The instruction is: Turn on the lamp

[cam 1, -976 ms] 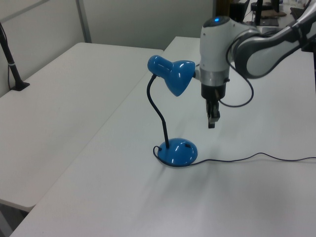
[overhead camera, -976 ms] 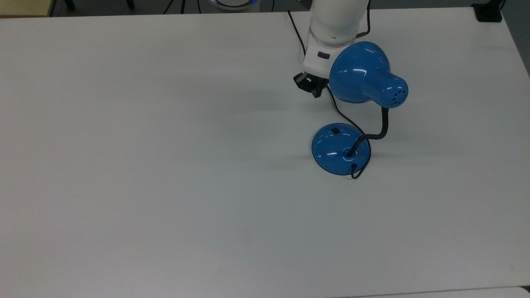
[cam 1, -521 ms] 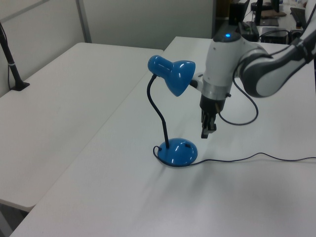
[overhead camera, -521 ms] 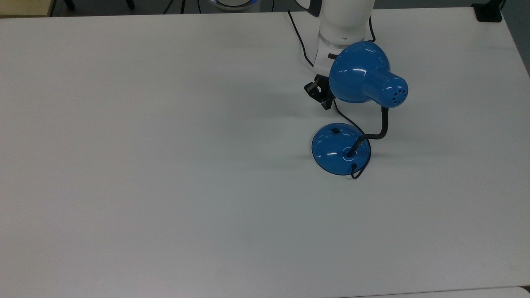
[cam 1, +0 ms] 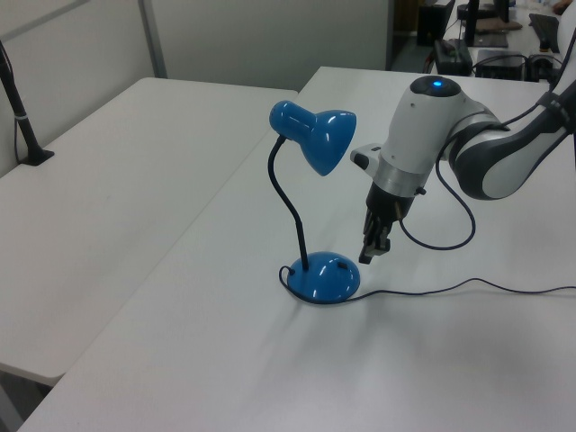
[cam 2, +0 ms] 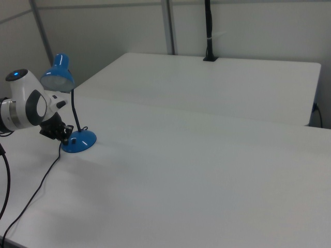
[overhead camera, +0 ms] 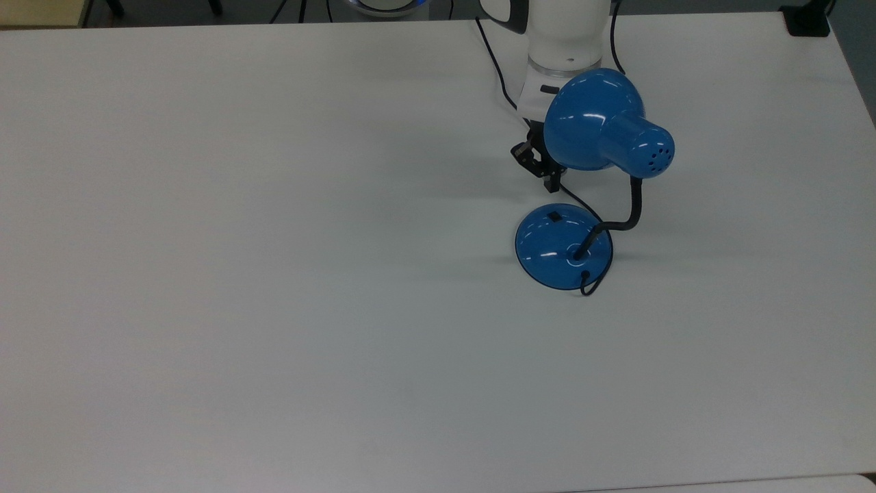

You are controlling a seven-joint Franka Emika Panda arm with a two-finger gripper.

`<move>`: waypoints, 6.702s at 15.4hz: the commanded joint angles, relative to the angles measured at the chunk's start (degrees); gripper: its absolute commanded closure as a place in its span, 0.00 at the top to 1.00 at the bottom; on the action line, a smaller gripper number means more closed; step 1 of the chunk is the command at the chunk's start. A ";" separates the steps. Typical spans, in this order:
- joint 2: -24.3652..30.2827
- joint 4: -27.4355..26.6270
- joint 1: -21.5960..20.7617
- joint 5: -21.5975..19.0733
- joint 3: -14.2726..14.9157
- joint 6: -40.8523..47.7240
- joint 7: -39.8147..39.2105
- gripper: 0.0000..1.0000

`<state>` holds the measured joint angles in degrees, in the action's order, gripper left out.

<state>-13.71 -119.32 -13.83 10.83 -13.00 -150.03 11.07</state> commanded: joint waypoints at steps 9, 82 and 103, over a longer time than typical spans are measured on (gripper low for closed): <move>-1.58 -0.04 0.11 3.84 0.26 -6.15 6.94 0.00; 20.66 10.32 8.99 -4.84 6.56 47.91 3.97 1.00; 14.59 29.50 12.42 -10.66 17.92 55.90 -4.48 1.00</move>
<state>0.32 -90.31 -1.97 0.88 5.71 -96.03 7.39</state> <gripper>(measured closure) 0.000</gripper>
